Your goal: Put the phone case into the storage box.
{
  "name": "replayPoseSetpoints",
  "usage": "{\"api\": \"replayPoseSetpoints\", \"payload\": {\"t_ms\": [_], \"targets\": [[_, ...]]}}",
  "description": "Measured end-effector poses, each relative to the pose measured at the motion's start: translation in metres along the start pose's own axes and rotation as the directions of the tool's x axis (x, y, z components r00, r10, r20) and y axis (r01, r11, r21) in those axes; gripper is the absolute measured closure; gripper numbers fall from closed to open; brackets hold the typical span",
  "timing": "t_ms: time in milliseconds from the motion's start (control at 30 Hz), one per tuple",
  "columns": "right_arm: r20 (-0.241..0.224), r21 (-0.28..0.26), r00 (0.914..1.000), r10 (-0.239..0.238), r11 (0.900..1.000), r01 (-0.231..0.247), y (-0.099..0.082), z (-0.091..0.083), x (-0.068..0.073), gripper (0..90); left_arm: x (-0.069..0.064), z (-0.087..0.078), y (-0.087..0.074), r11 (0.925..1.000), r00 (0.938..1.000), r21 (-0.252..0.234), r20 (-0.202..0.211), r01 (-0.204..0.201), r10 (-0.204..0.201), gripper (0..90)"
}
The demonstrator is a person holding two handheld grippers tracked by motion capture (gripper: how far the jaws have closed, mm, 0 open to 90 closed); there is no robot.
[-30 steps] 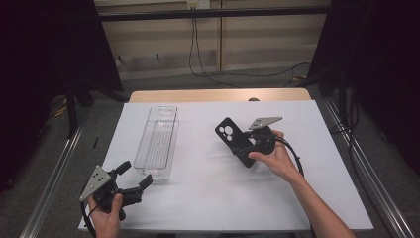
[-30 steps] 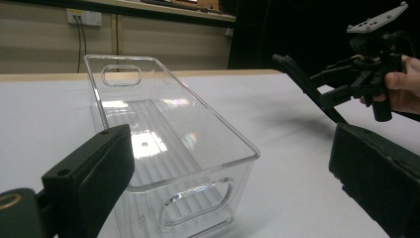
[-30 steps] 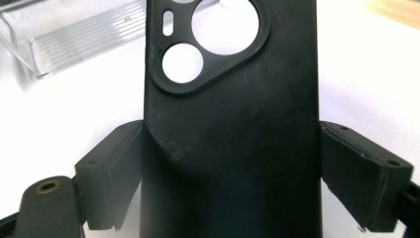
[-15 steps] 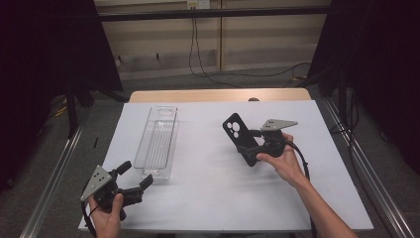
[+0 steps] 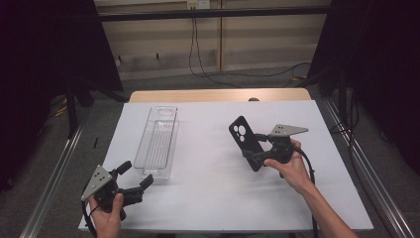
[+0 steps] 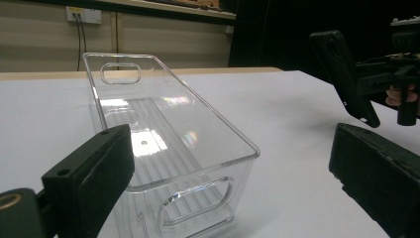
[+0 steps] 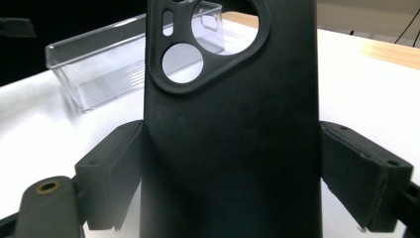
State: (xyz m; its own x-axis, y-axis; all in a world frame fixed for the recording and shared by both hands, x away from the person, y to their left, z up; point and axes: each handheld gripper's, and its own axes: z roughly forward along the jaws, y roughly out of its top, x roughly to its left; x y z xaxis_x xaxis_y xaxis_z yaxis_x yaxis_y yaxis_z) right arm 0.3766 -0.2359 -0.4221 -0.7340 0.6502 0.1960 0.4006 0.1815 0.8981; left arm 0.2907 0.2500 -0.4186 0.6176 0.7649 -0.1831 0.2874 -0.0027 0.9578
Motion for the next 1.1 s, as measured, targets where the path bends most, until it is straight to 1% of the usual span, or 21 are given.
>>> {"api": "replayPoseSetpoints", "payload": {"t_ms": [67, 133, 233, 400, 433, 500, 600, 667, 767, 800, 833, 900, 933, 1100], "targets": [[-0.004, -0.004, 1.0, -0.001, 1.0, 0.001, -0.002, -0.003, 0.002, 14.0, 0.0, 0.0, 0.001, 1.0, 1.0, 0.0, 0.004, -0.003, 0.003, 3.6], [-0.015, -0.012, 0.9999, 0.008, 0.9999, -0.008, -0.005, -0.005, 0.003, 14.0, 0.0, 0.0, 0.001, 1.0, 1.0, -0.006, 0.002, 0.001, -0.001, 3.6], [-0.024, -0.021, 0.9997, 0.008, 0.9998, -0.008, -0.008, -0.008, 0.006, 13.9, 0.001, 0.0, 0.002, 1.0, 1.0, -0.005, 0.001, 0.006, -0.006, 3.6], [-0.048, -0.025, 0.9988, -0.006, 0.9997, 0.004, -0.01, -0.011, 0.013, 14.0, 0.0, -0.001, 0.004, 0.9999, 0.9999, -0.01, 0.017, -0.004, 0.004, 3.6], [-0.058, -0.028, 0.9983, -0.007, 0.9996, 0.006, -0.011, -0.012, 0.015, 13.9, 0.0, -0.001, 0.004, 0.9999, 0.9998, -0.012, 0.018, -0.003, 0.003, 3.4], [-0.063, -0.026, 0.9979, -0.01, 0.9996, 0.008, -0.011, -0.012, 0.017, 13.9, 0.0, -0.002, 0.004, 0.9999, 0.9997, -0.016, 0.025, 0.004, -0.003, 3.1], [-0.075, -0.028, 0.997, -0.016, 0.9995, 0.014, -0.013, -0.013, 0.021, 13.9, -0.001, -0.001, 0.004, 1.0, 0.9995, -0.006, 0.031, -0.002, 0.002, 3.1], [-0.084, -0.024, 0.9964, -0.017, 0.9996, 0.015, -0.015, -0.013, 0.023, 13.9, -0.003, 0.001, 0.005, 1.0, 0.9989, 0.002, 0.047, -0.006, 0.006, 3.0], [-0.095, -0.026, 0.9952, -0.022, 0.9995, 0.02, -0.015, -0.012, 0.026, 14.0, -0.006, 0.003, 0.006, 0.9999, 0.9987, 0.004, 0.05, -0.012, 0.012, 2.9], [-0.101, -0.027, 0.9946, -0.024, 0.9994, 0.021, -0.015, -0.012, 0.027, 14.0, -0.006, 0.003, 0.006, 0.9998, 0.9985, 0.006, 0.052, -0.02, 0.02, 2.9], [-0.106, -0.028, 0.994, -0.027, 0.9993, 0.024, -0.014, -0.012, 0.028, 14.0, -0.007, 0.004, 0.007, 0.9999, 0.9986, 0.002, 0.052, -0.013, 0.013, 2.9], [-0.115, -0.03, 0.993, -0.027, 0.9993, 0.023, -0.014, -0.012, 0.03, 13.9, -0.007, 0.004, 0.008, 0.9998, 0.9981, 0.005, 0.058, -0.021, 0.021, 2.8], [-0.116, -0.032, 0.9928, -0.027, 0.9992, 0.024, -0.014, -0.011, 0.031, 14.0, -0.008, 0.004, 0.009, 0.9998, 0.9982, 0.004, 0.056, -0.021, 0.021, 2.8], [-0.123, -0.036, 0.9915, -0.04, 0.9987, 0.036, -0.012, -0.014, 0.037, 14.0, -0.009, 0.006, 0.012, 0.9994, 0.9965, 0.013, 0.078, -0.031, 0.03, 2.8]]}}
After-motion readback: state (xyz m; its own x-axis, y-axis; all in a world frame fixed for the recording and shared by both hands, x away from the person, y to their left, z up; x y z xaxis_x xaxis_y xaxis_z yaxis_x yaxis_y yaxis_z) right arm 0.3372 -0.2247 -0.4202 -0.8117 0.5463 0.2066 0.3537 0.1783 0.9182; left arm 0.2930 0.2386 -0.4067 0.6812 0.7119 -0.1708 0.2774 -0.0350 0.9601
